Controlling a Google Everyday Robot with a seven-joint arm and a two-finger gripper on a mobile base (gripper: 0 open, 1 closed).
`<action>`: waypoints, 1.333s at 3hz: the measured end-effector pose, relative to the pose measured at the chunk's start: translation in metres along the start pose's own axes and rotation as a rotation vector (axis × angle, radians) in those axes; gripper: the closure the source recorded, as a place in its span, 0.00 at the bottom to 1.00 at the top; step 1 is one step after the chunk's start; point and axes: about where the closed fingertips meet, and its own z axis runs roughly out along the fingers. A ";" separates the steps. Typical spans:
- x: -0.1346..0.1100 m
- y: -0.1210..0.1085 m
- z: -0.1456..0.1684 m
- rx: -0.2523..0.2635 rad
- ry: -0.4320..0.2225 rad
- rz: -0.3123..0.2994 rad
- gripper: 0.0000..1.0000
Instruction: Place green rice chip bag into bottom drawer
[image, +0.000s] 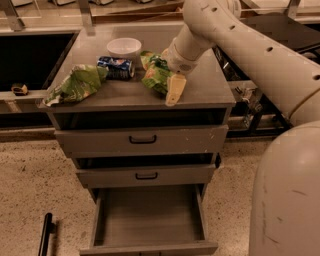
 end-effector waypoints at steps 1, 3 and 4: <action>-0.017 0.014 0.008 -0.039 -0.082 -0.030 0.22; -0.025 0.023 -0.001 -0.109 -0.238 -0.044 0.68; -0.027 0.030 -0.056 -0.072 -0.419 -0.093 0.92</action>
Offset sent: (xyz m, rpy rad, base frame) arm -0.0346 0.0313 0.0024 0.2924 0.1844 0.2411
